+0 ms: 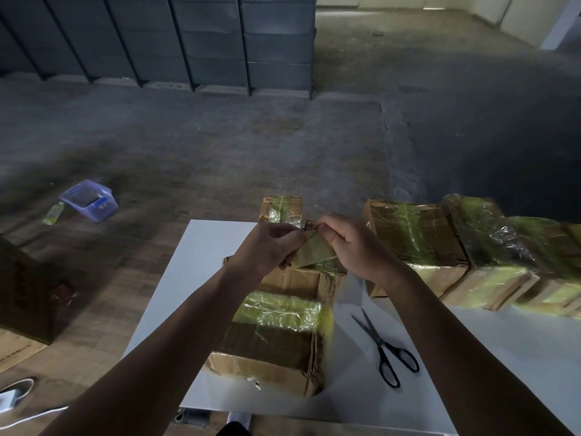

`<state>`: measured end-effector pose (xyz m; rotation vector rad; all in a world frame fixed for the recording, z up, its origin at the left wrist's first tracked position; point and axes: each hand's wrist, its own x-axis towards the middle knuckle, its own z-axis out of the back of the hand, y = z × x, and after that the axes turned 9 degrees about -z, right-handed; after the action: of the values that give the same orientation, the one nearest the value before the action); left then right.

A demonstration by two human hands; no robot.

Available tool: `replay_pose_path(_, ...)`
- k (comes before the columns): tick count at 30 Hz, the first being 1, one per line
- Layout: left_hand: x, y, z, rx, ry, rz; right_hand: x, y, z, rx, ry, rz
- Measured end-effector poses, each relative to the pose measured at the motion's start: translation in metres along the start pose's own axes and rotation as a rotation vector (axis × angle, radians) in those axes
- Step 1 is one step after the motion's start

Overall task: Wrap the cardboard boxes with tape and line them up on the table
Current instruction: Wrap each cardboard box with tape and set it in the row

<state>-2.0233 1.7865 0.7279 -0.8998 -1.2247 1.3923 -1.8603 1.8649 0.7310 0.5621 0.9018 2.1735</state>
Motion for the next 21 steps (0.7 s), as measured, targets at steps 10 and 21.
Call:
replay_pose_path(10, 0.0011, -0.0007, 0.0003, -0.006, 0.019, -0.036, 0.0015, -0.0044, -0.0005, 0.012, -0.021, 0.019)
replay_pose_path(21, 0.0067, -0.0037, 0.0073, -0.082, 0.060, 0.031, 0.0054, 0.0011, 0.0067, 0.051, 0.038, -0.054)
